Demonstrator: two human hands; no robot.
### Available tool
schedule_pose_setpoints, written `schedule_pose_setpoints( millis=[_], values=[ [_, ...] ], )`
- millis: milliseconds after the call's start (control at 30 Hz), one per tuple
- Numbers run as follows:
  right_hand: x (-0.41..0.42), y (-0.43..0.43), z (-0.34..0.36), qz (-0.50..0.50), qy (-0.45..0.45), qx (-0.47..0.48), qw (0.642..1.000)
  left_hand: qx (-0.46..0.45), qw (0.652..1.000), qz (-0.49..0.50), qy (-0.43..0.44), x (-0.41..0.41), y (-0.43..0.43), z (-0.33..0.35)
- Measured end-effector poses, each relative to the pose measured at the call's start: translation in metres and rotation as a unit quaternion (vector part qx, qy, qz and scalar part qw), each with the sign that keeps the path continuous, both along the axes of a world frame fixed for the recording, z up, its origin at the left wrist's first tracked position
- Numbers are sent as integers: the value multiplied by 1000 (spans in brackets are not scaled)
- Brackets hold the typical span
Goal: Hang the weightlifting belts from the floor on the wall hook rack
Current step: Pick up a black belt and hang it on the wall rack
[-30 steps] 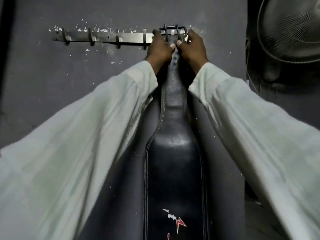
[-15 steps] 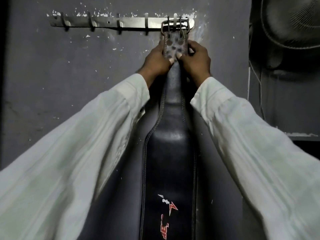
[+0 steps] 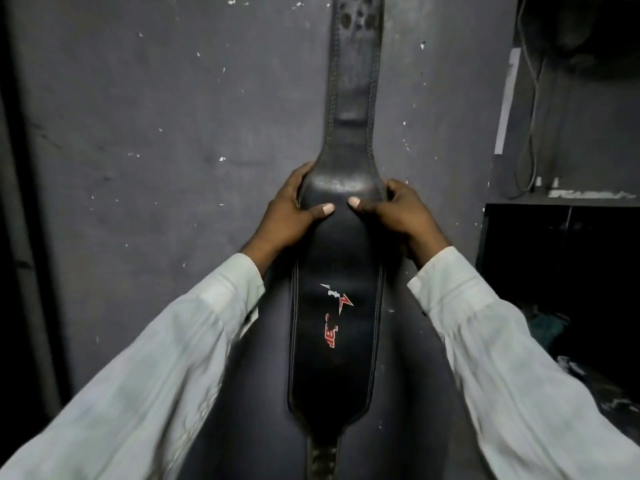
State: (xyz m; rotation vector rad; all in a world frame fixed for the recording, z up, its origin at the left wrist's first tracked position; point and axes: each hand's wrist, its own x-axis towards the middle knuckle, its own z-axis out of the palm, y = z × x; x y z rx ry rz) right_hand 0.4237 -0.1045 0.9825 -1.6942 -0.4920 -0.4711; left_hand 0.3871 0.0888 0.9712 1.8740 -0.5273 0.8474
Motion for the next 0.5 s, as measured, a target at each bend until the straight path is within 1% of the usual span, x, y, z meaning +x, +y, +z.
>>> schedule_pose_setpoints(
  millis=[33, 133, 200, 267, 367, 400, 500],
  values=[
    [0, 0, -5, -6, 4, -3, 1000, -12, 1000, 18, -7, 0, -3, -2],
    [-3, 5, -10, -119, -38, -51, 991, -30, 994, 100, -35, -1, -16, -5],
    [-9, 7, -13, -152, -55, -61, 985, -40, 992, 113, -43, -4, -22, -9],
    [-16, 3, -21, -155, -40, -51, 986, -53, 994, 90, -26, -7, -19, -18],
    [-13, -9, -54, -87, 28, -23, 996, -51, 997, 51, 12, -11, -12, -50],
    [-11, -11, -67, -87, 32, -32, 995, -50, 997, 50, 22, -11, -12, -63],
    [-10, -8, -85, -156, 0, -61, 986, -85, 992, 92, 21, -12, -19, -83]
  ],
)
